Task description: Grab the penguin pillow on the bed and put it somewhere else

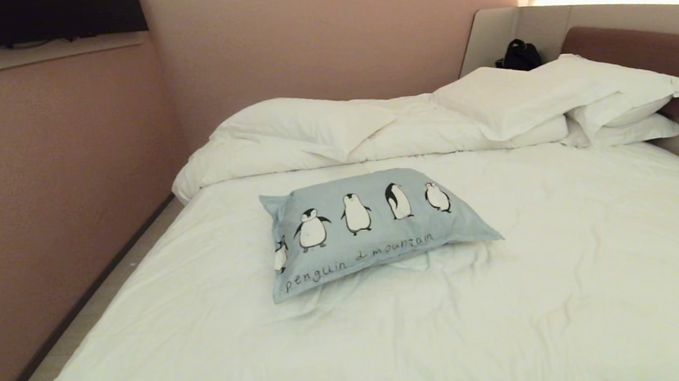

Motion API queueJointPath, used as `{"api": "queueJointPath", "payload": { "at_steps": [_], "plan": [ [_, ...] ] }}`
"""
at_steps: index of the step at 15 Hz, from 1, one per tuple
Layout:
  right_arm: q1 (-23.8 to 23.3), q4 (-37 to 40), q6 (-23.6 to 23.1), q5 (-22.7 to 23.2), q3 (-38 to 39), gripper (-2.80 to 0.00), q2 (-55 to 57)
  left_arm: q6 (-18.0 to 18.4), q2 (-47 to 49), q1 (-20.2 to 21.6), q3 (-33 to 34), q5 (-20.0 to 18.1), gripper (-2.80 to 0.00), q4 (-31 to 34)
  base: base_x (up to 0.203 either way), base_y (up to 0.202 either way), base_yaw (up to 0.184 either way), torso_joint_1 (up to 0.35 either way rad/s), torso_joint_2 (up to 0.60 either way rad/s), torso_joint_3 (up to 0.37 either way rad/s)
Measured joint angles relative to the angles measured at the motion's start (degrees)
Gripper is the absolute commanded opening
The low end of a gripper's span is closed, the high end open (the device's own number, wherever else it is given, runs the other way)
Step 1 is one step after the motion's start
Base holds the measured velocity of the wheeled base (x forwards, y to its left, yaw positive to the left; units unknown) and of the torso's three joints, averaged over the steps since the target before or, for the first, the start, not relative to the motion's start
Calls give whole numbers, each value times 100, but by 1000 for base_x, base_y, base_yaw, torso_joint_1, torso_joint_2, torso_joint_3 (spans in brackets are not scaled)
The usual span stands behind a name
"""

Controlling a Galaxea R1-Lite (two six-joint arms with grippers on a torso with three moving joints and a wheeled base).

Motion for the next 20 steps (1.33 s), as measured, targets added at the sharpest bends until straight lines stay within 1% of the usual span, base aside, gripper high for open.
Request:
{"api": "queueJointPath", "payload": {
  "at_steps": [2,4,6,9,11,14,17,20],
  "plan": [
    [-300,-2,-145,0,161,-280,-406,0,0,0,0,-2,-280,2,0,0,0,0,0,0],
    [-408,0,-296,57,381,-280,-814,1,0,0,0,-2,-280,0,0,0,0,0,0,0],
    [-318,12,-393,215,614,-280,-1151,1,0,0,0,-2,-280,0,0,0,0,0,0,0],
    [-235,105,-327,630,880,-280,-1425,1,0,0,0,0,-280,0,0,0,0,0,0,0],
    [-230,228,-166,989,998,-280,-1586,1,0,0,0,-2,-280,0,0,0,0,0,0,0],
    [-232,603,227,1637,1009,-280,-2058,0,0,0,0,-2,-280,0,0,0,0,0,0,0],
    [-235,1206,703,2413,986,-280,-2428,1,0,0,0,-3,-280,0,0,0,0,0,0,0],
    [-235,1917,1108,3185,1334,-280,-2540,1,0,0,0,-2,-280,0,0,0,0,0,0,0]
  ]
}}
